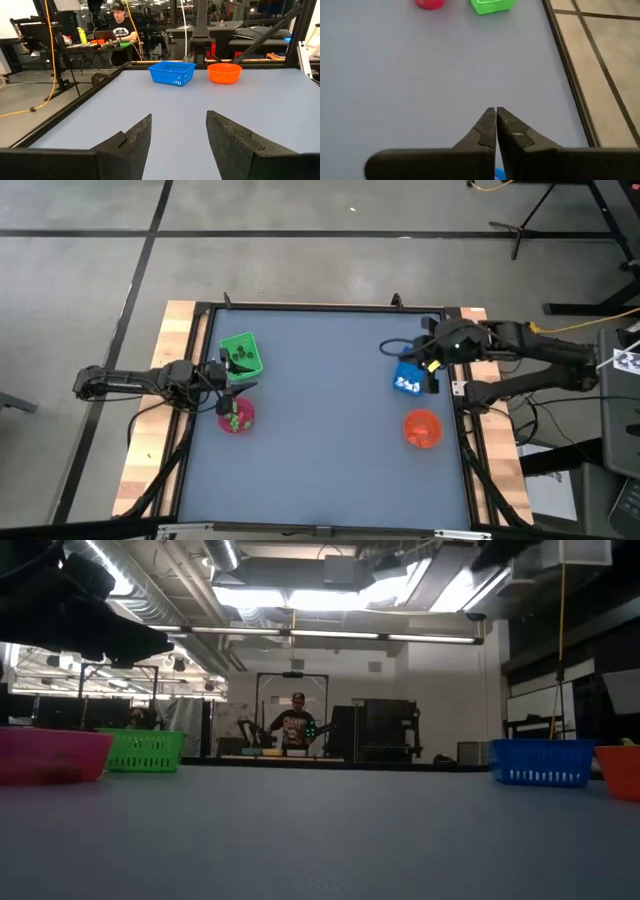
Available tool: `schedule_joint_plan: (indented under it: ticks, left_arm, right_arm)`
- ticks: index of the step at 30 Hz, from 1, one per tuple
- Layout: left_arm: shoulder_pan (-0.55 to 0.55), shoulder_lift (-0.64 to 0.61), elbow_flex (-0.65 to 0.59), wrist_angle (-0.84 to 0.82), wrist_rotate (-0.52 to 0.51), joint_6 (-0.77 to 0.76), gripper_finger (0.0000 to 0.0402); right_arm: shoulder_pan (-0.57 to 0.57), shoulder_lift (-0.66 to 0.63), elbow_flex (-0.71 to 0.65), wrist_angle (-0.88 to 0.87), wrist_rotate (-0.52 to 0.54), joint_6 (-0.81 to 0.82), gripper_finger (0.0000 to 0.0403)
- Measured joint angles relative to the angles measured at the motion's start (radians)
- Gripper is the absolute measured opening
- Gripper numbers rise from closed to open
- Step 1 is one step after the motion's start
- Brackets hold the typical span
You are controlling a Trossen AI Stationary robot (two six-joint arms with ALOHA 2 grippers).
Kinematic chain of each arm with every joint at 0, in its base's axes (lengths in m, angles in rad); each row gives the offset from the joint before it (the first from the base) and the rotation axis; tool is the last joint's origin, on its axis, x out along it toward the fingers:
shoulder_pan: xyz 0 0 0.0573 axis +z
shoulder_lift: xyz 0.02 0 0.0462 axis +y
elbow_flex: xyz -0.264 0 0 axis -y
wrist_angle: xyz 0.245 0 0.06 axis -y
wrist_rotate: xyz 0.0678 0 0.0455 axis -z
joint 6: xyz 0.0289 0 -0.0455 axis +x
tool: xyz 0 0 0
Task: Sort Halloween decoration
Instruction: Return to Home Position
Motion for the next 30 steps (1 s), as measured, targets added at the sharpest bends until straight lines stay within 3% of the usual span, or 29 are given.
schedule_joint_plan:
  ticks: [8, 13, 30]
  left_arm:
    - [0.0, 0.0, 0.0, 0.0, 0.0, 0.0, 0.0174]
    - [0.0, 0.0, 0.0, 0.0, 0.0, 0.0, 0.0174]
    - [0.0, 0.0, 0.0, 0.0, 0.0, 0.0, 0.0174]
  right_arm:
    - [-0.093, -0.24, -0.366, 0.297, -0.1, 0.033, 0.0007]
    - [-0.12, -0.404, -0.561, 0.391, -0.105, 0.113, 0.0002]
    - [-0.121, -0.846, -0.999, 0.783, -0.115, 0.214, 0.0002]
